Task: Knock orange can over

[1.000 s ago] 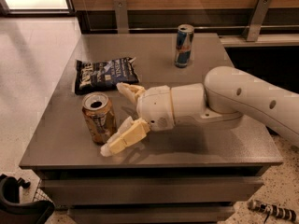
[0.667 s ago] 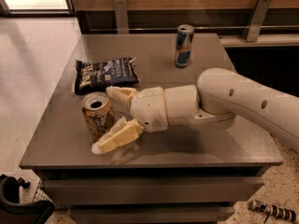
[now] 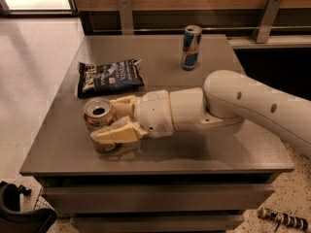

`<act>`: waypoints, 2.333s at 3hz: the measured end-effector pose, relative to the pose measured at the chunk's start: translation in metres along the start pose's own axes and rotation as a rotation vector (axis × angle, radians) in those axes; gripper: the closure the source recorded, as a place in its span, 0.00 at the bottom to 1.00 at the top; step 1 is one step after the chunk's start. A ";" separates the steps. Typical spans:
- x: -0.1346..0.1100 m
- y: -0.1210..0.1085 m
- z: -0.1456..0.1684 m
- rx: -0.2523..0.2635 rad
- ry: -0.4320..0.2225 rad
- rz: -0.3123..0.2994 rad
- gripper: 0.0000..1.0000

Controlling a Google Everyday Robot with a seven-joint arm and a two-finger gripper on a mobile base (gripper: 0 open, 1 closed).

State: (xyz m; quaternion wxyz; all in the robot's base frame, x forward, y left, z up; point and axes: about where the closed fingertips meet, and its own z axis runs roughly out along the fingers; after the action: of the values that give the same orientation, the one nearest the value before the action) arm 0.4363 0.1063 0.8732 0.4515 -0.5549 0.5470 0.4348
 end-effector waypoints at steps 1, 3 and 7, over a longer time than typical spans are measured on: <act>-0.002 0.002 0.002 -0.005 0.001 -0.004 0.92; -0.009 0.001 -0.004 -0.003 0.053 -0.008 1.00; -0.031 -0.024 -0.025 0.090 0.698 -0.025 1.00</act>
Offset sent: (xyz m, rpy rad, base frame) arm -0.0011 0.0016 0.0009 -0.0007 -0.0020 0.0033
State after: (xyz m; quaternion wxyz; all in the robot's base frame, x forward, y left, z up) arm 0.4596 0.0879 0.9097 0.2663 -0.6564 0.6801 0.1887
